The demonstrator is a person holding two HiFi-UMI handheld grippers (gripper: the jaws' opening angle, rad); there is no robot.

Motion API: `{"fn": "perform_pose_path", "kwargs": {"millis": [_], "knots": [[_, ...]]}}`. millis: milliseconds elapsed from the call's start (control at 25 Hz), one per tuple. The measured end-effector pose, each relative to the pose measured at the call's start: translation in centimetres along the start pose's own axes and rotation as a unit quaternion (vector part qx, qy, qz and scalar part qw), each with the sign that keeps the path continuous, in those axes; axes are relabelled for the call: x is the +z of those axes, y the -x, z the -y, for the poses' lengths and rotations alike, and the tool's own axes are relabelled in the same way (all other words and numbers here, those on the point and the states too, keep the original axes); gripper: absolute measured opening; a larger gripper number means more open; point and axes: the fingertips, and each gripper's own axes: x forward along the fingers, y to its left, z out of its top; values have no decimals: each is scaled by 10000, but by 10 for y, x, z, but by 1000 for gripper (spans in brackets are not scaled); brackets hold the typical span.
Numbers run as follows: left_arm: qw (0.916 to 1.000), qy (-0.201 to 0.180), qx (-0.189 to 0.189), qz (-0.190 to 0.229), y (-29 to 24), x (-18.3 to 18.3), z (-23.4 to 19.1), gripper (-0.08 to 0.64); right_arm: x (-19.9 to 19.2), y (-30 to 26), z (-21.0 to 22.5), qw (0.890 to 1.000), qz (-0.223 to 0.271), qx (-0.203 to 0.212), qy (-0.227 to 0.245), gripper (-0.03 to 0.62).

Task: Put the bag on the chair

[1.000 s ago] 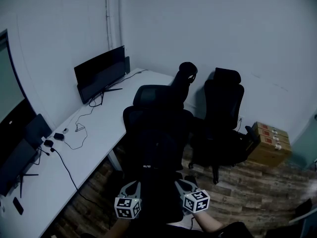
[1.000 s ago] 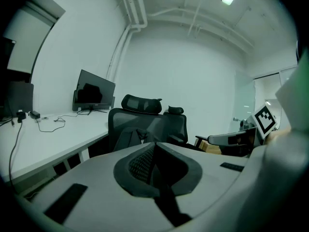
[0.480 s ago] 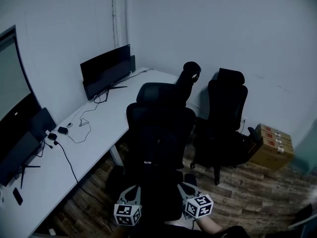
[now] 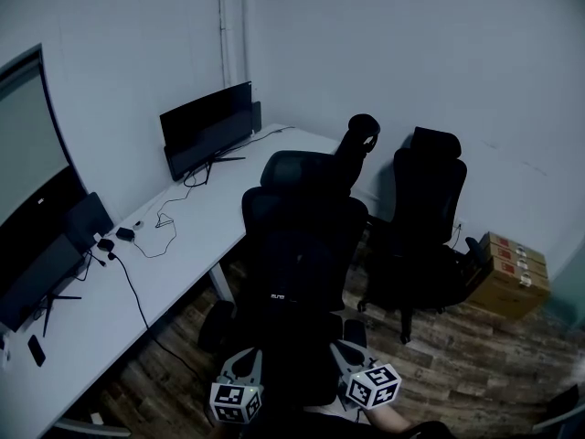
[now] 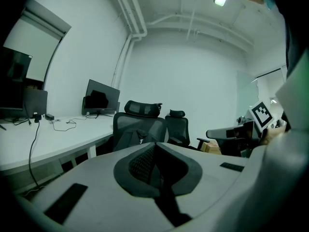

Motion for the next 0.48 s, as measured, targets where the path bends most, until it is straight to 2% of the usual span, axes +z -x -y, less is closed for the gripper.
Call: {"fn": "perform_pose_path", "kwargs": {"millis": [200, 480], "knots": [[9999, 21, 94, 123, 11, 14, 5, 18, -1, 5, 4, 9997, 85, -81, -217, 52], [9997, 39, 62, 224, 8, 22, 13, 18, -3, 10, 14, 9996, 44, -167, -244, 52]]}}
